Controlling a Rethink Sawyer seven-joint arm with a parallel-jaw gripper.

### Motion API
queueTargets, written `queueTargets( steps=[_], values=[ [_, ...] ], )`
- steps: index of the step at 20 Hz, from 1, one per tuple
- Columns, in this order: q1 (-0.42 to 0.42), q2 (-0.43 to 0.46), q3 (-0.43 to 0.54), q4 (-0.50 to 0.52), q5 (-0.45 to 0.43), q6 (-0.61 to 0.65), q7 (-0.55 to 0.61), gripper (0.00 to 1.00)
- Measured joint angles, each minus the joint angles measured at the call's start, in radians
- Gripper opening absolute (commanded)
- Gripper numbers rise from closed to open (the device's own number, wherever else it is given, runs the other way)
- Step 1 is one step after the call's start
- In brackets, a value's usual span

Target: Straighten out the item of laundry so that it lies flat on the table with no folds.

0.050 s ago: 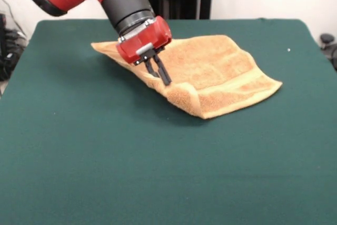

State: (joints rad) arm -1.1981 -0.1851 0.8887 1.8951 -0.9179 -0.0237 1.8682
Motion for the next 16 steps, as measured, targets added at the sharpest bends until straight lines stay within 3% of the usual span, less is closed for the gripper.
queueTargets(
  steps=[16],
  values=[
    [0.024, -0.105, -0.02, 0.0, -0.051, -0.09, 0.0, 0.0]
  ],
)
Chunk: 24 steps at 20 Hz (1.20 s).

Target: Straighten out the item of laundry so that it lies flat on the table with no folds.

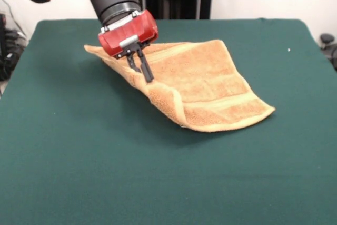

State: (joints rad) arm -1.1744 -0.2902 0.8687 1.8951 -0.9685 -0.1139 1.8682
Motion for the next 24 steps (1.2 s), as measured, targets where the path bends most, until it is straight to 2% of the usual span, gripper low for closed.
queueTargets(
  steps=[24],
  values=[
    [0.029, -0.092, -0.043, -0.008, -0.009, -0.052, 0.0, 0.0]
  ],
)
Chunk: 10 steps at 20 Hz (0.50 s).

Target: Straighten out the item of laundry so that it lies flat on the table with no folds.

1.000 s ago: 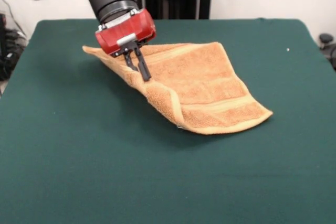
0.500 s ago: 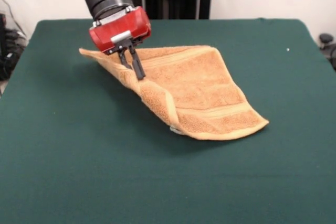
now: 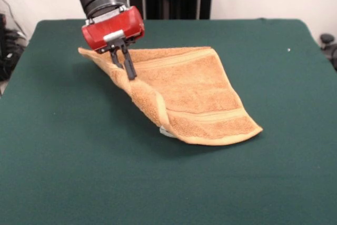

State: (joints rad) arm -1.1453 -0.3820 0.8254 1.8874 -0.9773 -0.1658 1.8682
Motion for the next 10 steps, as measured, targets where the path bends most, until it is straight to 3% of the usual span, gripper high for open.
queueTargets(
  steps=[10],
  values=[
    [0.048, -0.053, -0.055, 0.0, 0.012, -0.046, 0.0, 0.0]
  ],
)
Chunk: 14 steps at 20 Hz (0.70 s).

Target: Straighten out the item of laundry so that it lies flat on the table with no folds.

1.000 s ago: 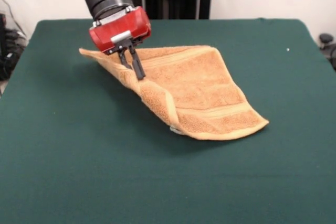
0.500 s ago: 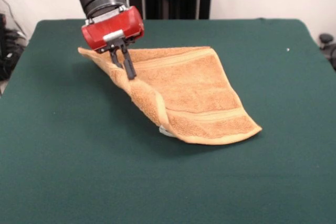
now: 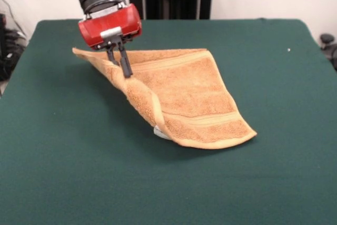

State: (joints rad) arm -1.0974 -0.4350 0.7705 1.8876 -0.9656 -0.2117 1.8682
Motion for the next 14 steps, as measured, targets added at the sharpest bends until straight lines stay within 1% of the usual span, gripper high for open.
queueTargets(
  steps=[2, 6, 10, 12, 14],
  values=[
    [-0.007, 0.011, 0.002, 0.0, 0.01, 0.002, 0.0, 0.0],
    [-0.055, 0.074, 0.015, -0.004, 0.063, 0.045, 0.0, 0.0],
    [-0.129, 0.18, 0.023, -0.014, 0.14, 0.141, 0.0, 0.0],
    [-0.152, 0.225, 0.023, -0.017, 0.164, 0.179, 0.0, 0.0],
    [-0.156, 0.241, 0.023, -0.017, 0.169, 0.19, 0.0, 0.0]
  ],
)
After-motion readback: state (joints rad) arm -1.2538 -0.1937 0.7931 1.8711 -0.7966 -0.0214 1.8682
